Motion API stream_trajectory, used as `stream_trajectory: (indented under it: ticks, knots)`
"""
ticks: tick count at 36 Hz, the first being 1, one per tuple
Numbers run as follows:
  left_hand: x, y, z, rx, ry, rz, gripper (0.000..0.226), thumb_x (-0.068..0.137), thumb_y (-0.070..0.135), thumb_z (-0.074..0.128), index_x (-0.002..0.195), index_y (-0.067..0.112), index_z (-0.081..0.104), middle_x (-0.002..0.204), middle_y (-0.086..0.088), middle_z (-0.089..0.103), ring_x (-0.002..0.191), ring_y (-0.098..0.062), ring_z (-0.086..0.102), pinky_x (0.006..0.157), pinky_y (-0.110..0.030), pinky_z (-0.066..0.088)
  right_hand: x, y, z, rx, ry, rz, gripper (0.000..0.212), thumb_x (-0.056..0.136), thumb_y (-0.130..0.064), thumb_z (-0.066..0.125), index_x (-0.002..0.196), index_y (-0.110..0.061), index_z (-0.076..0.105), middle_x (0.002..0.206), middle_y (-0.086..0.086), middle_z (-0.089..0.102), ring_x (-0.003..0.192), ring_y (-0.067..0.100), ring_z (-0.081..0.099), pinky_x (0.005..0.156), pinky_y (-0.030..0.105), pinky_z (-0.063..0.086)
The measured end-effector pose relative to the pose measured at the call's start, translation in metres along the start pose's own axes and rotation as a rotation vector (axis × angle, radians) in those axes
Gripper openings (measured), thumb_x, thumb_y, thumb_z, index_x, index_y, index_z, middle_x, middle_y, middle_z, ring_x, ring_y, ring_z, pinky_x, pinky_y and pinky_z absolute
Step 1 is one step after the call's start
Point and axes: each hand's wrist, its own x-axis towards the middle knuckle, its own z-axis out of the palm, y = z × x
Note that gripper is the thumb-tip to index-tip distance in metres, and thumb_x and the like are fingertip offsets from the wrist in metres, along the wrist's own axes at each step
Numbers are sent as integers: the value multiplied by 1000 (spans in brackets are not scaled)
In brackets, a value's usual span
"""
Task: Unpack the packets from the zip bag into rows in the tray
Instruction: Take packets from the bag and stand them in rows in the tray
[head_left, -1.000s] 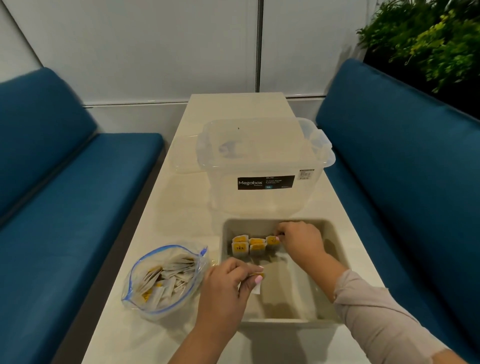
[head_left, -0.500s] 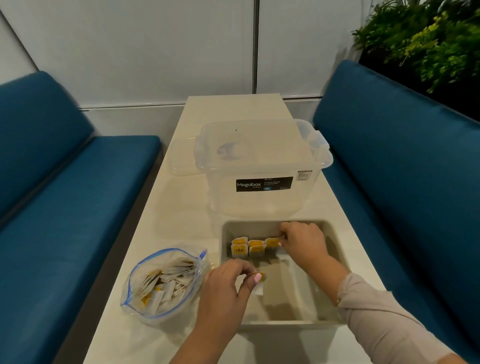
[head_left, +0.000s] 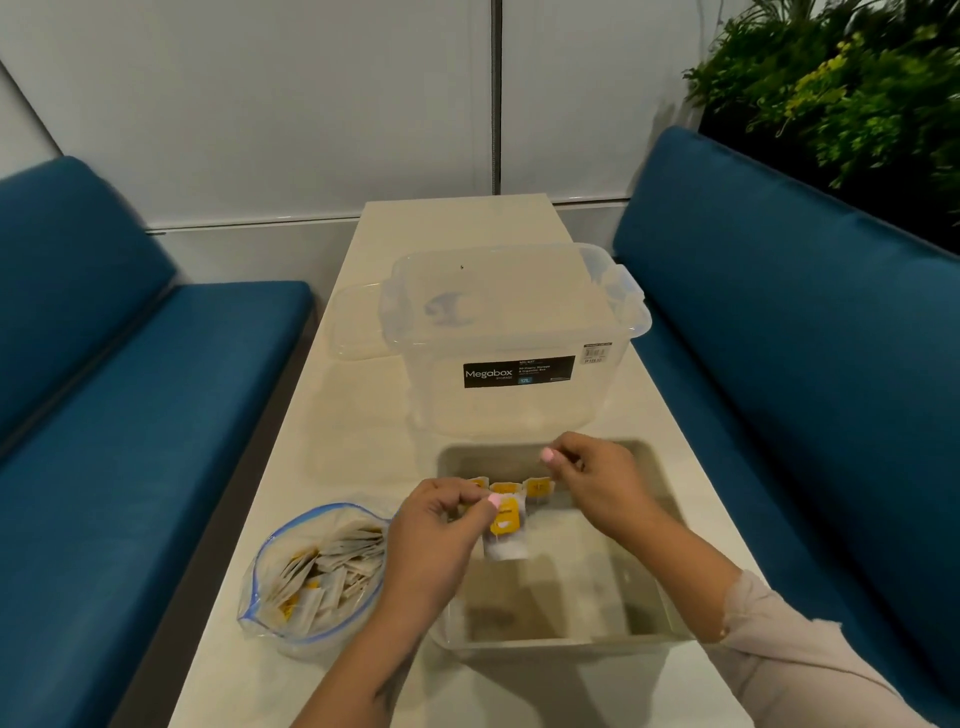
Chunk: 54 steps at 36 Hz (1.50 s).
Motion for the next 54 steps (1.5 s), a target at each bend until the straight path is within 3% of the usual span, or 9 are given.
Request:
stream_trajectory:
  ticks: [4, 9, 15, 21, 26, 32, 41, 47, 54]
  knots:
    - [5, 7, 0, -79, -15, 6, 14, 75, 12, 74, 67, 23, 74, 92, 2, 65, 87, -14, 63, 64, -17, 48, -18, -18, -7, 368, -250, -15, 15, 79, -40, 66, 85, -26, 69, 78, -4, 68, 69, 0, 57, 57, 12, 42]
    - [4, 23, 3, -187, -103, -11, 14, 78, 13, 70, 68, 22, 75, 87, 5, 68, 84, -9, 62, 67, -15, 48, -27, -19, -9, 308, -384, -3, 28, 69, -13, 84, 86, -31, 72, 80, -9, 71, 66, -2, 58, 71, 20, 52]
    - [1, 30, 8, -353, -189, -139, 11, 83, 17, 65, 78, 19, 75, 80, -5, 73, 75, -17, 65, 64, -24, 50, -31, -16, -7, 421, -283, -1, 21, 72, 1, 77, 89, -13, 75, 90, 12, 73, 81, 19, 63, 84, 34, 57]
    - [4, 27, 10, -98, -74, 92, 6, 81, 24, 69, 79, 24, 75, 82, 4, 73, 78, -5, 66, 66, -16, 51, -33, -21, -15, 409, -265, -17, 38, 64, -3, 84, 94, -21, 69, 75, -13, 68, 55, -5, 53, 60, 15, 47]
    - [5, 24, 10, 6, -29, 222, 7, 82, 27, 69, 83, 25, 75, 83, 7, 73, 78, 4, 64, 67, -8, 46, -30, -23, -15, 454, -147, -61, 11, 81, -13, 73, 83, -24, 71, 73, -8, 68, 60, -2, 56, 63, 20, 47]
    - [5, 21, 15, -92, -44, 178, 28, 79, 47, 55, 98, 32, 69, 98, 9, 71, 96, -6, 64, 85, -29, 52, -28, -28, -13, 527, -73, -29, 17, 86, -9, 67, 73, -20, 69, 62, -8, 65, 52, 2, 55, 57, 20, 46]
    - [5, 15, 21, -94, -90, 113, 15, 75, 31, 71, 89, 26, 70, 85, 2, 73, 84, -18, 69, 78, -47, 56, -27, -28, -13, 619, -74, 9, 9, 80, -8, 72, 73, -13, 69, 67, 4, 66, 53, 9, 57, 55, 21, 48]
    - [8, 16, 21, -98, -44, 133, 15, 77, 11, 73, 81, 25, 71, 78, 2, 72, 75, -10, 67, 62, -17, 51, -24, -17, -21, 430, -218, 80, 12, 73, -10, 79, 83, -11, 72, 77, 3, 71, 65, 9, 61, 61, 20, 50]
    - [4, 17, 27, -109, -101, 115, 21, 74, 11, 75, 81, 30, 72, 78, 8, 74, 79, -8, 68, 67, -18, 53, -25, -13, -16, 381, -227, 105, 12, 72, -6, 79, 80, 0, 73, 72, 9, 68, 65, 14, 57, 59, 23, 48]
